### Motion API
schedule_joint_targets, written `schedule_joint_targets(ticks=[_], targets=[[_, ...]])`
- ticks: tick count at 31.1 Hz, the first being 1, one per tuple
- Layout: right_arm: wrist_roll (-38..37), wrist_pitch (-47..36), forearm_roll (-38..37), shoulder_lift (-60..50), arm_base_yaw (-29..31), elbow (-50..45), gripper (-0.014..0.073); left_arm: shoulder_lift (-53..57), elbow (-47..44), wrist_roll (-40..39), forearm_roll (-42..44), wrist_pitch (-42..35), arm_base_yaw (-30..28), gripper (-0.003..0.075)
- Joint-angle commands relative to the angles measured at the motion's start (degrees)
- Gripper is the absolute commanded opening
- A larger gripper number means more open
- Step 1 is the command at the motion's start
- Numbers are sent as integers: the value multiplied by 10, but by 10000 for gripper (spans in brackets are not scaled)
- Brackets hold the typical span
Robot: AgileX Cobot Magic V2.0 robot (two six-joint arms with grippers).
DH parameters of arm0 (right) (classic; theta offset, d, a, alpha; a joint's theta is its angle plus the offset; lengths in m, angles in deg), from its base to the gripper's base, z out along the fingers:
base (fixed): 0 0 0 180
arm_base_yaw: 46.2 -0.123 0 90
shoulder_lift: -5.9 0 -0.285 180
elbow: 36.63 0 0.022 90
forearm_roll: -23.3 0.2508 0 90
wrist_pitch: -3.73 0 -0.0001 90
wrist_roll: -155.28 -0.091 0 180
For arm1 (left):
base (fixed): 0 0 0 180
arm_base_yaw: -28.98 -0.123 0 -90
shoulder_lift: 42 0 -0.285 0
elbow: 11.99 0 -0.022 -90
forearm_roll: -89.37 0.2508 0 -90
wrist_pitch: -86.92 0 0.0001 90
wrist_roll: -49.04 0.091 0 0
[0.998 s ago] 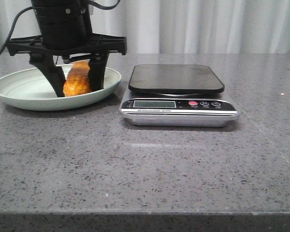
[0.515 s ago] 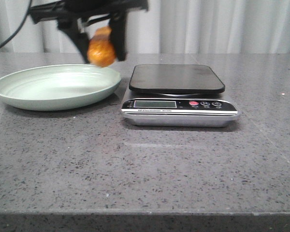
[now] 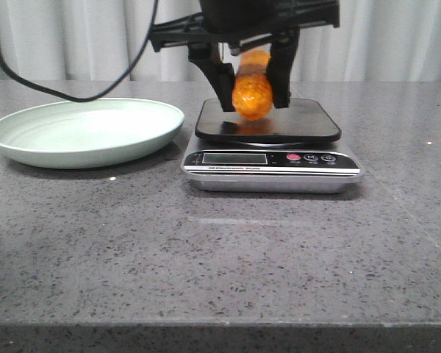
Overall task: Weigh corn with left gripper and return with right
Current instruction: 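Carry the corn with the left gripper onto the scale and release, then withdraw the left gripper and let the corn rest on the scale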
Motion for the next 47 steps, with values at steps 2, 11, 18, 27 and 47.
schedule_joint_targets(ticks=[2, 11, 18, 27, 47], targets=[[3, -50, -7, -9, 0, 5, 165, 24, 27, -5, -1, -12, 4, 428], [3, -50, -7, -9, 0, 5, 165, 25, 53, -5, -1, -8, 2, 544], [3, -50, -7, -9, 0, 5, 165, 63, 73, 39, 9, -9, 2, 542], [3, -50, -7, -9, 0, 5, 165, 141, 50, 97, 31, 19, -22, 344], [3, -50, -7, -9, 23, 5, 165, 485, -363, 181, 24, -162, -106, 167]])
